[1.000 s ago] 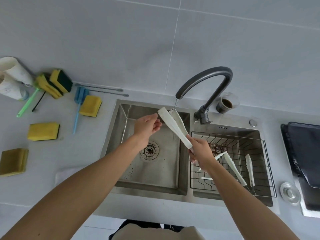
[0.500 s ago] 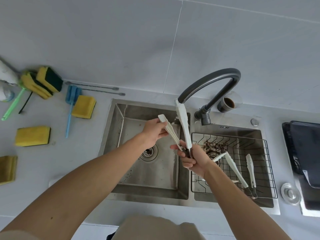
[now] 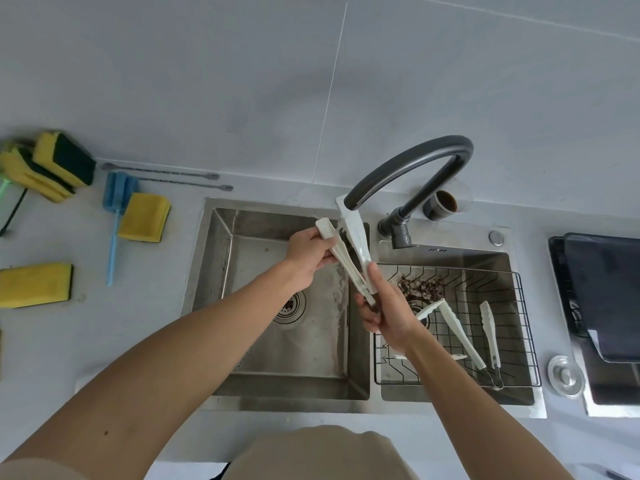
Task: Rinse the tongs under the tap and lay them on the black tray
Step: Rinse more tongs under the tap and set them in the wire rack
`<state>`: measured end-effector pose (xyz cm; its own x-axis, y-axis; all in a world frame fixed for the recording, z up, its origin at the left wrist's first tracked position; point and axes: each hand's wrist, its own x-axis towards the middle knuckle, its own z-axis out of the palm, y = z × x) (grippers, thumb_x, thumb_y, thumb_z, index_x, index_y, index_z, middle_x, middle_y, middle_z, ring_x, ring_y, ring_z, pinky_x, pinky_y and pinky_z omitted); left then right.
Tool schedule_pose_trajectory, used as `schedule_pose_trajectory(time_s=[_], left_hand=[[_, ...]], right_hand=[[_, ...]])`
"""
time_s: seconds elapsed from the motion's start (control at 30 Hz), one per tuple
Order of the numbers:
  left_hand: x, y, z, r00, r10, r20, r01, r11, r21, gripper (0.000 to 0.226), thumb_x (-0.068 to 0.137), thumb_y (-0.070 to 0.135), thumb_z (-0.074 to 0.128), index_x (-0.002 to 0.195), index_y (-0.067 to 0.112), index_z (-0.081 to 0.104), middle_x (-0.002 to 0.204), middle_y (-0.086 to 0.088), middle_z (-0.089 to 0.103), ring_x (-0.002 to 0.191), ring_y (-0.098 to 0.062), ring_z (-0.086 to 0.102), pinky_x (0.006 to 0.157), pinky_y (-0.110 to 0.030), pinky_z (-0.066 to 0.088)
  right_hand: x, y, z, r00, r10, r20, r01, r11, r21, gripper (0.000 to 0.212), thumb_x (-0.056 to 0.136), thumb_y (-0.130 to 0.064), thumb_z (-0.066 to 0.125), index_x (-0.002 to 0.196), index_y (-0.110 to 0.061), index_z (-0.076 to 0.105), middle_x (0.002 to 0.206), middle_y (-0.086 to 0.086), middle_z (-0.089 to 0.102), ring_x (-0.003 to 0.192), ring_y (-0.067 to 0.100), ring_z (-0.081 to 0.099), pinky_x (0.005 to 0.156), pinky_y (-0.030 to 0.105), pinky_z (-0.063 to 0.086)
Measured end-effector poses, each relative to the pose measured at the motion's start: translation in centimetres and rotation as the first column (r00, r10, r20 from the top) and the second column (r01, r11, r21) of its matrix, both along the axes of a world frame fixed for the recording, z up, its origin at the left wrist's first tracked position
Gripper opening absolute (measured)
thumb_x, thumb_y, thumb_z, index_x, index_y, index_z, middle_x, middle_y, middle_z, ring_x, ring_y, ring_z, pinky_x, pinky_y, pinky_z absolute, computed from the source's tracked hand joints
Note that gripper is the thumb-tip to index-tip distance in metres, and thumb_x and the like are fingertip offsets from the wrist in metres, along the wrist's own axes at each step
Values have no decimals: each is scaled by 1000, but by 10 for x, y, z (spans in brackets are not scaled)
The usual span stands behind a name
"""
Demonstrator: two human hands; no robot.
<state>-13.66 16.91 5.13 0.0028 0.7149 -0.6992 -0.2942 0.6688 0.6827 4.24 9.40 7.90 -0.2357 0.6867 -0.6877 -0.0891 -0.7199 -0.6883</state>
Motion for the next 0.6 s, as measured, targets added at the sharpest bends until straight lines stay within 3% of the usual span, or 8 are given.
schedule_pose_trajectory(time_s=[0.23, 0.37, 0.47, 0.6], left_hand=[[16, -7, 0, 994, -53, -95, 55, 998, 12, 30, 83, -10, 77, 111, -2, 72, 110, -20, 76, 102, -33, 76, 87, -43, 65], [20, -7, 0, 985, -20, -170, 24, 999, 24, 17, 96, 1, 66, 112, 3, 75, 106, -14, 78, 94, -26, 77, 77, -36, 67], [20, -6, -1, 975, 14, -222, -7, 999, 31, 22, 105, 14, 59, 110, 1, 76, 100, -12, 79, 84, -23, 78, 66, -31, 66], [16, -3, 1, 965, 27, -260, -20, 999, 30, 24, 104, 15, 60, 106, -2, 78, 97, -14, 79, 79, -22, 78, 56, -24, 62]], right_hand=[[9, -9, -1, 994, -21, 104, 13, 997, 75, 66, 91, -75, 57, 99, -9, 62, 73, 12, 47, 45, 13, 28, 44, 27, 24], [7, -10, 2, 993, -14, 120, 4, 997, 82, 61, 96, -67, 58, 91, -6, 62, 76, 18, 50, 46, 15, 30, 45, 27, 26], [4, -11, 6, 994, -8, 113, -2, 996, 85, 52, 99, -60, 57, 97, -8, 64, 74, 11, 60, 45, 14, 33, 42, 25, 31], [0, -13, 7, 987, -22, 159, 8, 996, 88, 47, 102, -52, 57, 103, -6, 66, 75, 10, 61, 44, 14, 34, 41, 26, 33]])
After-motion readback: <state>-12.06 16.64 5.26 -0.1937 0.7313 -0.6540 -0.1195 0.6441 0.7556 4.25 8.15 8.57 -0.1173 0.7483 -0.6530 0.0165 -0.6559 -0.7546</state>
